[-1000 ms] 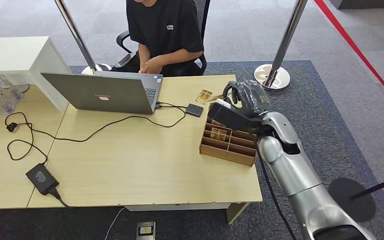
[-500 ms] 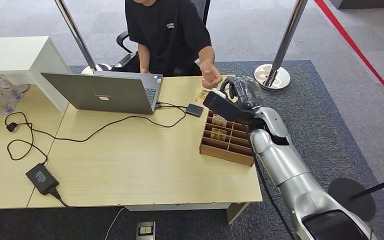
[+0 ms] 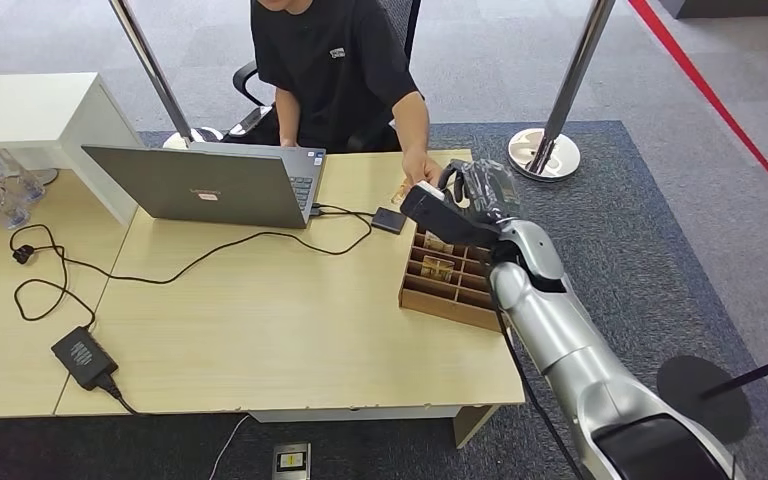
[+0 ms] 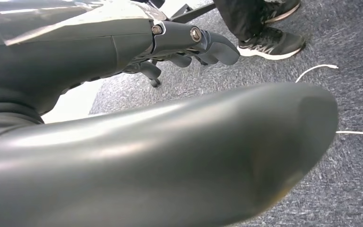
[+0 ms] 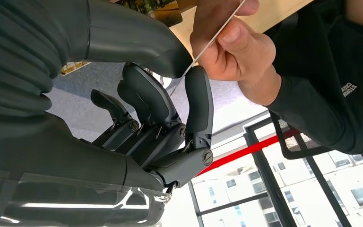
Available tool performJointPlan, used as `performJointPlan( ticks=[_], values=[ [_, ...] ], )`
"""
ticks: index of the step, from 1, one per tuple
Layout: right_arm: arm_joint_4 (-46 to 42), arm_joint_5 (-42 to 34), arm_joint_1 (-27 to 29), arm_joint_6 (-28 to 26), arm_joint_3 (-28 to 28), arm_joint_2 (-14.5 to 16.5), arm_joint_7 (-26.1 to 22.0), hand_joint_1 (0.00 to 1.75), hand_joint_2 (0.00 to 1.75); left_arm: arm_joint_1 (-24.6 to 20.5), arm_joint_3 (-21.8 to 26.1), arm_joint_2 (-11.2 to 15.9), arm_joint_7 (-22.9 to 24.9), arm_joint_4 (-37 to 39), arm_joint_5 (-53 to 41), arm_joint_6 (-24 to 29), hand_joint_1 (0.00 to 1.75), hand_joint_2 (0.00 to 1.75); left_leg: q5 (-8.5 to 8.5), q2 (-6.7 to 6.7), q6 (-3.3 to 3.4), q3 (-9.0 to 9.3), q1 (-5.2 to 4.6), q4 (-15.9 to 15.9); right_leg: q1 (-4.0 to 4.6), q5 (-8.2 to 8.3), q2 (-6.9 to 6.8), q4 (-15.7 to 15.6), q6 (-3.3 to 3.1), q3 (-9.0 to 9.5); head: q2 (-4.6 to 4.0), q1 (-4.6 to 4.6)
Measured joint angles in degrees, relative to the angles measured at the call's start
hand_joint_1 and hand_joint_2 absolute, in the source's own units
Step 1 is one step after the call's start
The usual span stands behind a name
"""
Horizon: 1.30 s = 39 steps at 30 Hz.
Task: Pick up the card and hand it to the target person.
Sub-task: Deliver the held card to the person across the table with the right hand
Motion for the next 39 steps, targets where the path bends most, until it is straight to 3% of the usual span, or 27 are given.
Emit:
performJointPlan(
  ticks=[3,6,8,10,15,19,27,31,35,39],
  values=[
    [0.63,1.54,-0.08,-0.92,0.02,0.22,1.03,1.58,1.75,-0.03,-0.03,0.0,0.0,0.0,-0.09,-0.04,0.0,0.0,0.0,0.0,0.0,0.0,0.0,0.0,0.0,0.0,0.0,0.0,0.0,0.0,-0.01,0.01],
    [1.14,2.99,-0.12,-1.53,0.02,0.4,2.1,1.29,1.75,-0.05,-0.07,0.0,0.0,0.0,-0.09,-0.08,0.0,0.0,0.0,0.0,0.0,0.0,0.0,0.0,0.0,0.0,0.0,0.0,0.0,0.0,-0.01,0.01],
    [1.49,3.68,-0.21,-1.82,0.03,0.49,2.64,0.57,1.75,-0.05,-0.09,0.0,0.0,0.0,-0.1,-0.1,0.0,0.0,0.0,0.0,0.0,0.0,0.0,0.0,0.0,0.0,0.0,0.0,0.0,0.0,-0.01,0.01],
    [1.96,4.32,-0.35,-2.11,0.13,0.56,3.09,0.0,1.75,-0.06,-0.11,0.0,0.0,0.0,-0.1,-0.1,0.0,0.0,0.0,0.0,0.0,0.0,0.0,0.0,0.0,0.0,0.0,0.0,0.0,0.0,0.0,0.01],
    [2.96,5.08,-0.42,-2.67,0.37,0.71,3.75,0.0,1.75,-0.06,-0.15,0.0,0.03,0.0,-0.09,-0.1,0.0,0.0,0.0,0.0,0.0,0.0,0.0,0.0,0.0,0.0,0.0,0.0,0.0,0.0,0.0,0.01],
    [3.62,5.53,-0.41,-3.9,0.37,0.9,4.39,0.0,0.0,-0.06,-0.15,0.0,0.04,0.0,-0.07,-0.1,0.0,0.0,0.0,0.0,0.0,0.0,0.0,0.0,0.0,0.0,0.0,0.0,0.0,0.0,0.0,0.0],
    [3.84,7.2,0.18,-8.1,0.31,0.27,5.65,0.0,0.0,-0.04,-0.15,0.0,-0.04,0.0,-0.02,-0.1,0.0,0.0,0.0,0.0,0.0,0.01,0.0,0.01,0.0,0.0,0.0,-0.01,0.0,-0.02,-0.01,0.0],
    [-0.48,11.55,3.83,-13.51,-1.53,-1.66,8.77,0.0,0.0,0.02,-0.15,-0.02,0.24,0.04,0.09,-0.11,0.0,0.0,-0.01,-0.05,0.0,0.01,0.0,0.04,0.0,0.0,0.0,-0.04,0.0,-0.01,0.0,-0.01],
    [-10.51,16.44,11.92,-15.32,-7.85,-3.87,8.87,0.0,0.0,0.14,-0.15,-0.12,0.8,0.14,0.28,-0.1,0.0,0.0,-0.04,-0.03,0.03,-0.02,-0.01,0.03,0.0,-0.01,0.0,-0.07,0.01,-0.02,-0.01,0.0],
    [-21.48,18.61,20.81,-15.5,-18.36,-3.8,4.49,0.0,0.0,0.25,-0.15,-0.28,1.22,0.15,0.4,-0.09,0.0,0.0,-0.06,-0.04,0.04,-0.04,-0.01,0.03,-0.01,-0.02,0.0,-0.09,0.02,-0.04,-0.01,0.0]
  ],
)
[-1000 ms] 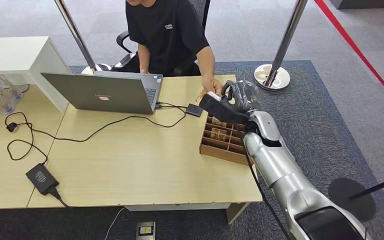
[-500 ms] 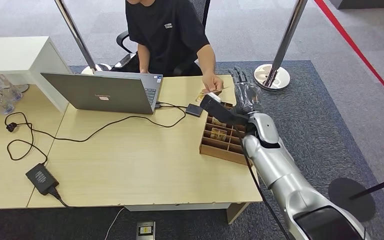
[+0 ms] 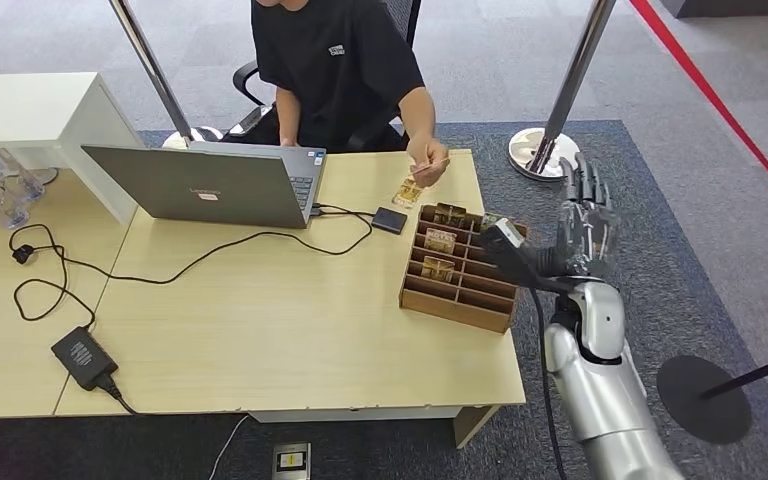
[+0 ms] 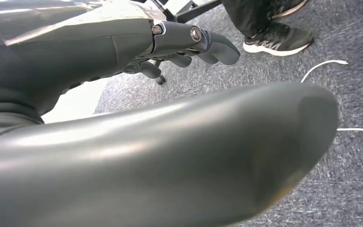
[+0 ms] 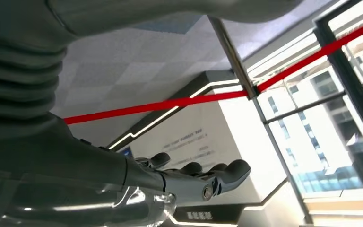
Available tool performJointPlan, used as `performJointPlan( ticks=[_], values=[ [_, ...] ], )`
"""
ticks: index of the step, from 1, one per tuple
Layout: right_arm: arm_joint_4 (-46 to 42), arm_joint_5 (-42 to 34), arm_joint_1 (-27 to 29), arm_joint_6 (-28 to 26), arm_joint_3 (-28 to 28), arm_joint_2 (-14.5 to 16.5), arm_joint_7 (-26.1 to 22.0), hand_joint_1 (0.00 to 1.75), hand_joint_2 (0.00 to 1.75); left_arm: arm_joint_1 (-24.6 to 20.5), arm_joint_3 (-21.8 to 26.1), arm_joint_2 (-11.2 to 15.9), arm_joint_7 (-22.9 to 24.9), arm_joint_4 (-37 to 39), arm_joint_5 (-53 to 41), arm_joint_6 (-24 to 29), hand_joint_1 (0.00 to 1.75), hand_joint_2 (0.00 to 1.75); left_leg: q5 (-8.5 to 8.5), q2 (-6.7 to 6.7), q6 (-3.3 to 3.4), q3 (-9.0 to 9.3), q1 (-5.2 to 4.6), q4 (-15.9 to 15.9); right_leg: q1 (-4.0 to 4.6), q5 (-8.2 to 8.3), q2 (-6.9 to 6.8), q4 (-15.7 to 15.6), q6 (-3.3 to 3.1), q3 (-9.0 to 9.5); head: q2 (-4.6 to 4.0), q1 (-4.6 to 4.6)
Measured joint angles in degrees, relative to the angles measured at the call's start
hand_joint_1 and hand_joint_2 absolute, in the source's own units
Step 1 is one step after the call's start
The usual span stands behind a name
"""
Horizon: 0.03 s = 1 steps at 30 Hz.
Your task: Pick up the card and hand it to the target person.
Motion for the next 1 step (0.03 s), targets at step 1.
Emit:
performJointPlan(
  ticks=[1],
  values=[
    [-1.23,0.01,1.04,-0.01,-1.41,0.13,-0.66,0.0,0.0,0.02,0.0,-0.02,0.03,0.0,0.03,0.0,0.0,0.0,0.0,0.0,0.0,0.0,0.0,0.0,0.0,0.0,0.0,0.0,0.0,0.0,0.0,0.0]
  ],
)
